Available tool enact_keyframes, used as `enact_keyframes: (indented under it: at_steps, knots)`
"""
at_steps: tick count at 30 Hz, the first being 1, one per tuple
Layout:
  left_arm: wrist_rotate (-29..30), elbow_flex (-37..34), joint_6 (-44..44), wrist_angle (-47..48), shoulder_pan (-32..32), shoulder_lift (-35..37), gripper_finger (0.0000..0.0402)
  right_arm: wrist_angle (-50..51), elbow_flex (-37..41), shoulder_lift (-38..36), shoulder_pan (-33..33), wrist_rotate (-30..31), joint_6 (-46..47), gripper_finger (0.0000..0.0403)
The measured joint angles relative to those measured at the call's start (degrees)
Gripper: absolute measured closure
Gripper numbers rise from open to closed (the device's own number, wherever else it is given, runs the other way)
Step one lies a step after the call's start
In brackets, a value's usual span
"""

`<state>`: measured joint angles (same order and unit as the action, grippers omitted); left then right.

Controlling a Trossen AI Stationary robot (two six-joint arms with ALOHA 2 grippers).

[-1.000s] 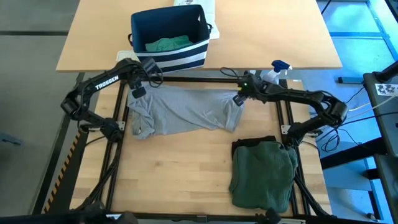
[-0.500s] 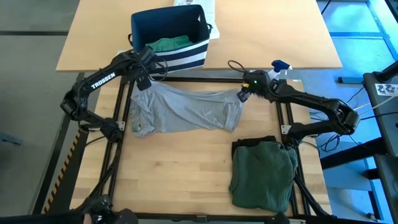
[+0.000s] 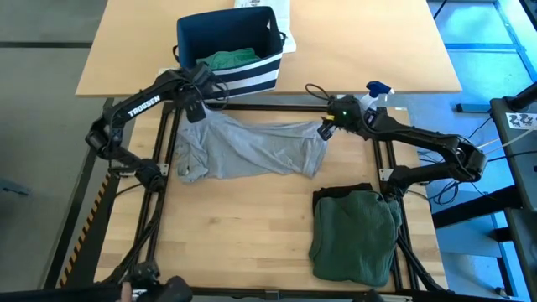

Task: Fold Laundry from Bin
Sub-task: Fold the gray shirt

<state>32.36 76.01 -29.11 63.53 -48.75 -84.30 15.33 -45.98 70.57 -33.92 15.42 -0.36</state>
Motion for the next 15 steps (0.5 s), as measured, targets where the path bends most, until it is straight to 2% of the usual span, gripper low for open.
enact_keyframes:
  at_steps: [3,9,12,15]
  knots:
    - [-2.6,0.0,0.0,0.3,0.1,-2.5,0.0144,-0.1,0.0,0.0,0.7,0.0,0.0,0.0205]
    - [-3.1,0.0,0.7,0.6,0.9,-4.7,0.0144,-0.4,0.0,0.0,3.3,-1.6,0.2,0.0205]
    - [-5.8,0.0,3.4,4.0,3.1,-3.4,0.0144,-0.6,0.0,0.0,4.9,-2.7,-0.2,0.0205]
    - [-10.1,0.0,9.9,8.6,7.5,-1.6,0.0150,-1.7,0.0,0.0,6.9,-3.7,-1.7,0.0205]
